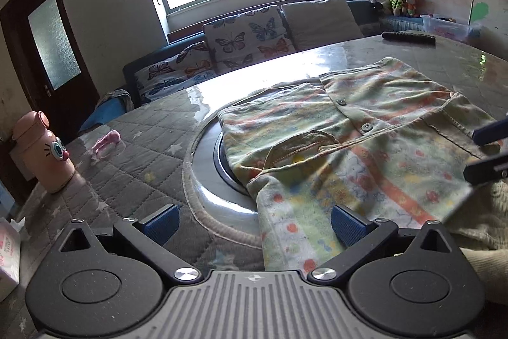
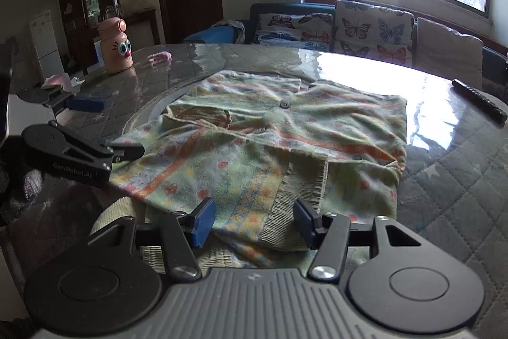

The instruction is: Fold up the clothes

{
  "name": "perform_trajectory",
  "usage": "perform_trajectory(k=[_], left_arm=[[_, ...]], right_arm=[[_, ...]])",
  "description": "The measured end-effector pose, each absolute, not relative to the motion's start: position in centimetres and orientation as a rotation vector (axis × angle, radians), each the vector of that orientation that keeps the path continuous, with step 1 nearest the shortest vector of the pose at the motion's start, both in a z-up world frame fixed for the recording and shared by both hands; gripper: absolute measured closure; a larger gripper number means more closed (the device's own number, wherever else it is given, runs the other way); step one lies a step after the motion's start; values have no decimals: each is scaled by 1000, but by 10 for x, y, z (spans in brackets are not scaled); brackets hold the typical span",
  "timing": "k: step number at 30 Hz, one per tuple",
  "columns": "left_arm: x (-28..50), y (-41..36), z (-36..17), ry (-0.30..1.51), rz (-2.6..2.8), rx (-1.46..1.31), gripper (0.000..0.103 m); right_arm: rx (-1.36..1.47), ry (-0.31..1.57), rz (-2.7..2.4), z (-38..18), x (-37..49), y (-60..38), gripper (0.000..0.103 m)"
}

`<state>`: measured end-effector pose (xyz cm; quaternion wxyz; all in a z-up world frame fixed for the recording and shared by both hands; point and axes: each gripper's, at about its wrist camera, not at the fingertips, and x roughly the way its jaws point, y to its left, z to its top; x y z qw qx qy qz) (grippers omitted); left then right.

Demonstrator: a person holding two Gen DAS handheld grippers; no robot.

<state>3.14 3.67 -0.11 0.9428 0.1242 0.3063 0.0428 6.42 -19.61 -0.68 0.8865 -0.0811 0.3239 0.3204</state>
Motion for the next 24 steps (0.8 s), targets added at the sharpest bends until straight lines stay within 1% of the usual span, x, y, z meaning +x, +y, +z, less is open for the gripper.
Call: perform_trajectory(k=[3,6,8,9,12,13,14,22,24], left_arm=[[28,36,-2,621,80,255,0],[25,35,-7,625,89,274,0],[21,37,-9,628,97,280,0],[19,38,-8,629,99,273,0],[15,44,-6,625,116,249,0],[14,46,-6,627,123,239,0],[13,48,-7,629,129,229,0],[7,64,-6,631,164,175,0],[8,66,-3,627,176,174,0]], right_arm=[[-156,667,658,-7,64,-198,41],[-161,667,662,-9,62,-198,39],[-167,667,667,-10,60,-197,33],[-170,667,669,-11,60,-197,27],[-167,638,686,-6,57,-197,23],[-164,633,689,-5,58,-196,18],[-160,631,691,-6,59,-195,16],[-188,663,705,-19,63,-187,13],[-185,662,713,-17,62,-187,9]])
